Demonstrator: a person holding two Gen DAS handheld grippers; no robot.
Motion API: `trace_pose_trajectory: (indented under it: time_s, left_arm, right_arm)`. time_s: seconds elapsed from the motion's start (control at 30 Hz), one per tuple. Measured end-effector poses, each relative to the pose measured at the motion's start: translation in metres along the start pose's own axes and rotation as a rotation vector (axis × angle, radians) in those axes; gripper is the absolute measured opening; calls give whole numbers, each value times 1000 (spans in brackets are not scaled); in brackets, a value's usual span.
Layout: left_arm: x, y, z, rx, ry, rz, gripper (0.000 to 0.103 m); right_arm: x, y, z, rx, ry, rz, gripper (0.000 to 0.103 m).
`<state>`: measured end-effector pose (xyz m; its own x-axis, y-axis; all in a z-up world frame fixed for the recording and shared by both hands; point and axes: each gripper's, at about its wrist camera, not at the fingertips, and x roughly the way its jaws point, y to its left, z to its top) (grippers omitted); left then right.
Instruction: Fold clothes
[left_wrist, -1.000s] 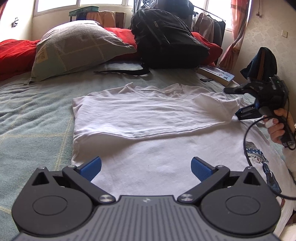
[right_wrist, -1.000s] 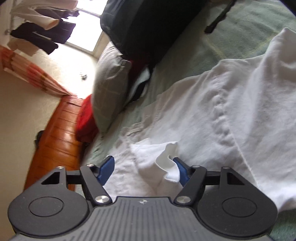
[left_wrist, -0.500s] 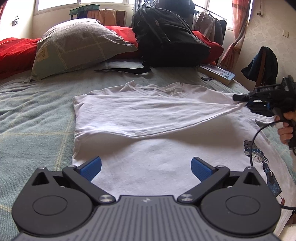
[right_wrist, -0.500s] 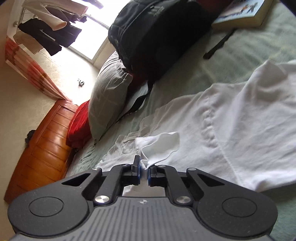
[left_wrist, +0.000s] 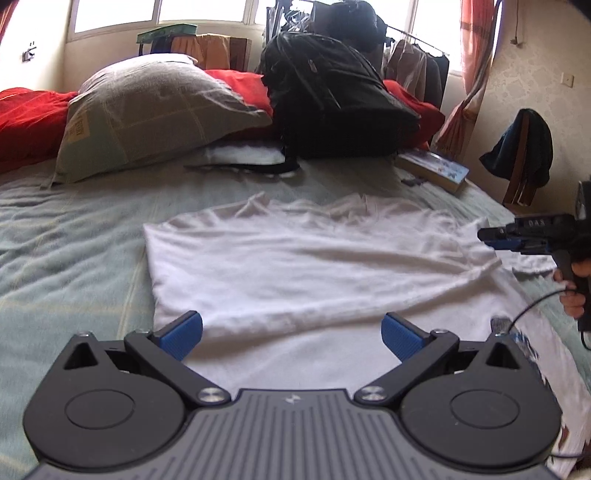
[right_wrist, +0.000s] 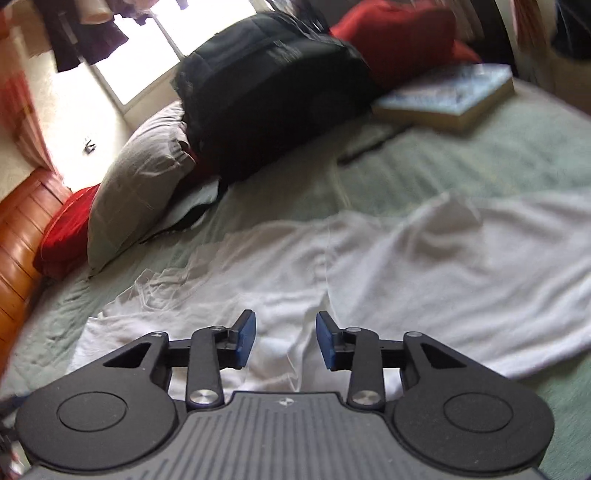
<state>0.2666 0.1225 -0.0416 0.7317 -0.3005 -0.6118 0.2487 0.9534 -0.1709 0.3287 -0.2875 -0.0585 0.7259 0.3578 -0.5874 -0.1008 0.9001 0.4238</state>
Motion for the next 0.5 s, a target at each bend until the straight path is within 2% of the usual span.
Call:
trace_pose_trajectory:
  time_s: [0.13, 0.23, 0.33, 0.4, 0.5]
  left_arm:
    - [39, 15, 9, -65, 27, -10, 102]
    - [59, 39, 0, -145, 86, 68, 100]
    - [48, 48, -10, -120, 69, 78, 100]
    - [42, 44, -9, -81, 88, 116, 100]
    - [40, 43, -4, -72, 107, 166, 100]
  right_arm:
    - [9, 27, 2, -118, 11, 26, 47]
    - [18, 39, -3, -180, 39, 54, 49]
    - [22, 44, -7, -231, 48, 45, 50]
    - [24, 44, -6, -261, 57, 36, 56]
    - [37, 47, -4, -300, 98, 26, 60]
